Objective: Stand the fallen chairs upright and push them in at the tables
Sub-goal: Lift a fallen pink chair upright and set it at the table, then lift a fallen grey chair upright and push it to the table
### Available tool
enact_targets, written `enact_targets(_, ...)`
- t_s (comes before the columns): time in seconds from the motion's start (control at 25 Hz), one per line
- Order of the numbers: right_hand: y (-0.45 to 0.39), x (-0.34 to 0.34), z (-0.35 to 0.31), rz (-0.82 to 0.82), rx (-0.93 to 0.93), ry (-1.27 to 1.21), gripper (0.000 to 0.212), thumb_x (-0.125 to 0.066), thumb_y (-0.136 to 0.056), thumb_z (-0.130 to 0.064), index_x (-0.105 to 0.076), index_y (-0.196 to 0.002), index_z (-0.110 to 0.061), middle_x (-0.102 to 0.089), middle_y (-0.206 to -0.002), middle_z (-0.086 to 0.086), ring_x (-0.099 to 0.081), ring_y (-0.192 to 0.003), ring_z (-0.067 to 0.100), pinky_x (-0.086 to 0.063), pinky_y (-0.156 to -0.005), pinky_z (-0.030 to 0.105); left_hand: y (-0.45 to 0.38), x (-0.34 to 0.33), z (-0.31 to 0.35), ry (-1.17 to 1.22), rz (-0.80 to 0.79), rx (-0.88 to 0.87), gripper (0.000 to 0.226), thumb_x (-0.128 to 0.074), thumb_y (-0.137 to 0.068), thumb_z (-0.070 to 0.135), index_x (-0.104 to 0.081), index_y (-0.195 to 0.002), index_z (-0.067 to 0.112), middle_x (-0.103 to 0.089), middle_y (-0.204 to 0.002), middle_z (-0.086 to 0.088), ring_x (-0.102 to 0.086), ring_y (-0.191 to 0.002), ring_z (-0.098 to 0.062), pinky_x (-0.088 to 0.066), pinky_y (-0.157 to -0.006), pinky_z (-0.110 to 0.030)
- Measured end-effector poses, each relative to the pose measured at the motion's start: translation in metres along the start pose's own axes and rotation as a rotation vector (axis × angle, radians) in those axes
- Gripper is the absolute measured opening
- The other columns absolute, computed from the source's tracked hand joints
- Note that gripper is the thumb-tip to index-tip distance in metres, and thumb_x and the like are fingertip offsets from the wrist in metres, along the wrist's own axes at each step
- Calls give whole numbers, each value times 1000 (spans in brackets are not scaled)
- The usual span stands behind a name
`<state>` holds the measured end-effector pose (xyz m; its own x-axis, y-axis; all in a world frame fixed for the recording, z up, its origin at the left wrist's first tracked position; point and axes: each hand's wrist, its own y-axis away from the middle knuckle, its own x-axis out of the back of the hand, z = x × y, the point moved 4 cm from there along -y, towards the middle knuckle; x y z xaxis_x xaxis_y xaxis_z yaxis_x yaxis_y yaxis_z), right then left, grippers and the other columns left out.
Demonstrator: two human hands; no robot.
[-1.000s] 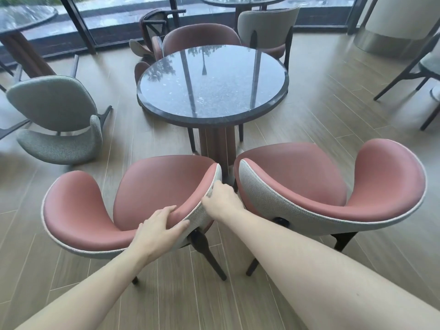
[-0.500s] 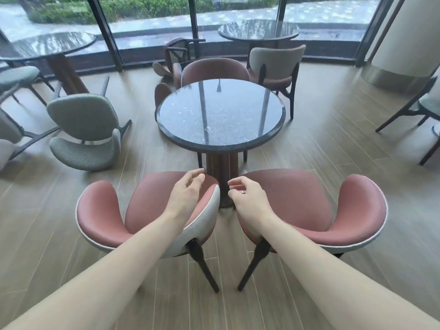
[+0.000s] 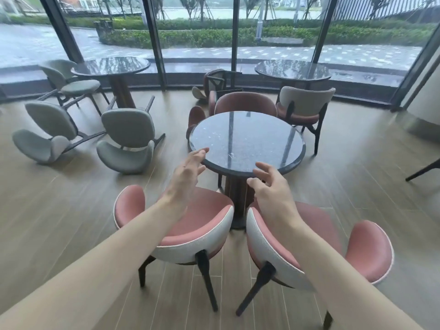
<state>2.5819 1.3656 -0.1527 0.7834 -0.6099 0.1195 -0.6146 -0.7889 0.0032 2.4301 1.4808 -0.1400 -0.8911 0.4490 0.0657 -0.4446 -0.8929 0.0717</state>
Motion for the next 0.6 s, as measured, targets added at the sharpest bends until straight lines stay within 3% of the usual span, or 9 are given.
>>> enact_targets(0.24, 4, -24, -37, -176, 81, 7, 53, -65, -92, -26, -48, -141, -33, -55, -138, -13, -56, -114, -4, -48, -98, 32, 27, 59, 35, 96, 114, -50, 56, -46, -83, 58, -58, -135, 42, -51, -145, 19, -51, -129, -6, -28, -113, -39)
enact_targets(0.6, -5, -126, -59, -370, 107, 44, 46, -62, -93, -28, -50, -137, -36, -56, -137, -15, -58, -110, -9, -47, -105, 38, 38, 182, 36, 151, 286, -81, 41, -48, -83, 56, -66, -119, 51, -57, -135, 28, -50, -131, -5, -27, -117, -41)
